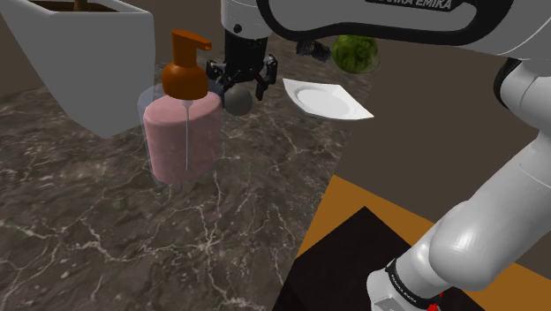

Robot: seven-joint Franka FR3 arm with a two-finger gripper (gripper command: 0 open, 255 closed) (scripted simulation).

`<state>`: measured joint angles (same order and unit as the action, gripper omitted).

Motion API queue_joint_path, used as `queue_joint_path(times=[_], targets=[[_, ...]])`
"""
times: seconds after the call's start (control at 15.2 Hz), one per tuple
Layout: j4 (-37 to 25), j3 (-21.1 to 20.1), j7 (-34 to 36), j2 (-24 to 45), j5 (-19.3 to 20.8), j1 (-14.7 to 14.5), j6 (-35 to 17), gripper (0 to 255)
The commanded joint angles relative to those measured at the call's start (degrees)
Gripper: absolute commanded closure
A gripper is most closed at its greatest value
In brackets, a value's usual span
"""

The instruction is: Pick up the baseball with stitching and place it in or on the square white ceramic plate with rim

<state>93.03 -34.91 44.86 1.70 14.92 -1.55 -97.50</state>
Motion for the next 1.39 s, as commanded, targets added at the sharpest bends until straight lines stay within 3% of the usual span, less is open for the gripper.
queue_joint_path(times=[0.0, 0.2, 0.26, 0.86, 1.32], targets=[[0.1, 0.0, 0.0, -0.1, 0.0, 0.0, -0.1, 0], [0.1, 0.0, 0.0, -0.1, 0.0, 0.0, -0.1, 0], [0.1, 0.0, 0.0, -0.1, 0.0, 0.0, -0.1, 255], [0.1, 0.0, 0.0, -0.1, 0.0, 0.0, -0.1, 255], [-7.0, -0.4, -0.6, 1.5, 0.8, -0.6, 5.7, 255]])
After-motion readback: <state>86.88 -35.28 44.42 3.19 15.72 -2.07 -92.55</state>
